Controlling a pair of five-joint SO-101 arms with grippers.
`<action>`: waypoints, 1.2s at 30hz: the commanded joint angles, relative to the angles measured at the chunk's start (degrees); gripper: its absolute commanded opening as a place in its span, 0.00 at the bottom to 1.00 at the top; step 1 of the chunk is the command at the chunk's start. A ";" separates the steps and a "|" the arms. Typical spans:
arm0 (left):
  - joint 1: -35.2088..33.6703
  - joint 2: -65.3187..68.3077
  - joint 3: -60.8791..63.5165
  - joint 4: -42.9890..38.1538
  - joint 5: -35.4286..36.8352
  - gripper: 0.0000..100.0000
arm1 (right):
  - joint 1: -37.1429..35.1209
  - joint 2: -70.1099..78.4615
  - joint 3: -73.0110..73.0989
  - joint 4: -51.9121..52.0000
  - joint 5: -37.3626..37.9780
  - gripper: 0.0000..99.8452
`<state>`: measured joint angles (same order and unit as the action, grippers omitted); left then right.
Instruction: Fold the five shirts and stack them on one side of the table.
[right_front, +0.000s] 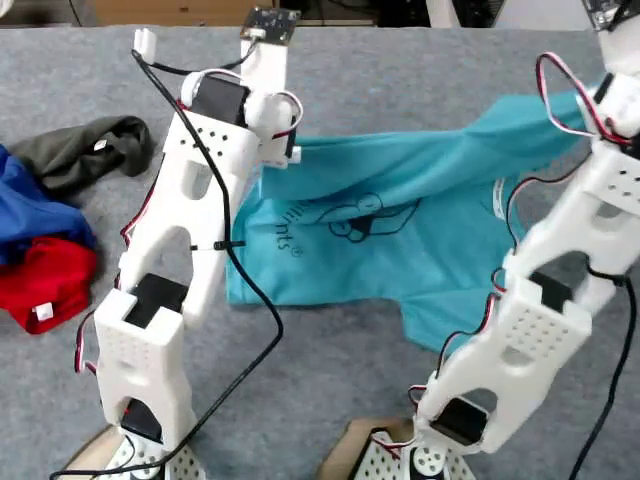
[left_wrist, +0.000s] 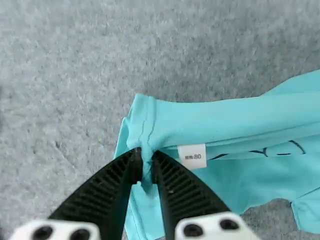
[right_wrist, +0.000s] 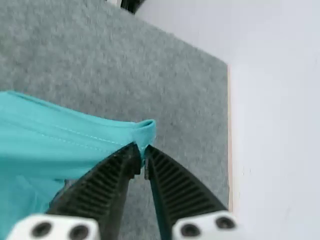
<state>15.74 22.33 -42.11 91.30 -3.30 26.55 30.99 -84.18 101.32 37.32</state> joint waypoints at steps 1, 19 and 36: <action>0.00 -1.27 0.00 0.09 -0.35 0.02 | 1.71 -7.78 9.71 1.14 2.02 0.01; -2.73 -9.10 8.79 1.76 -0.70 0.02 | 5.14 -15.60 42.33 0.62 10.90 0.00; -2.46 -44.26 69.54 -28.22 -0.70 0.02 | 12.79 -15.60 58.24 0.62 29.36 0.00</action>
<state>13.71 -13.54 20.13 66.86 -3.74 37.10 19.65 -26.95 101.32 64.22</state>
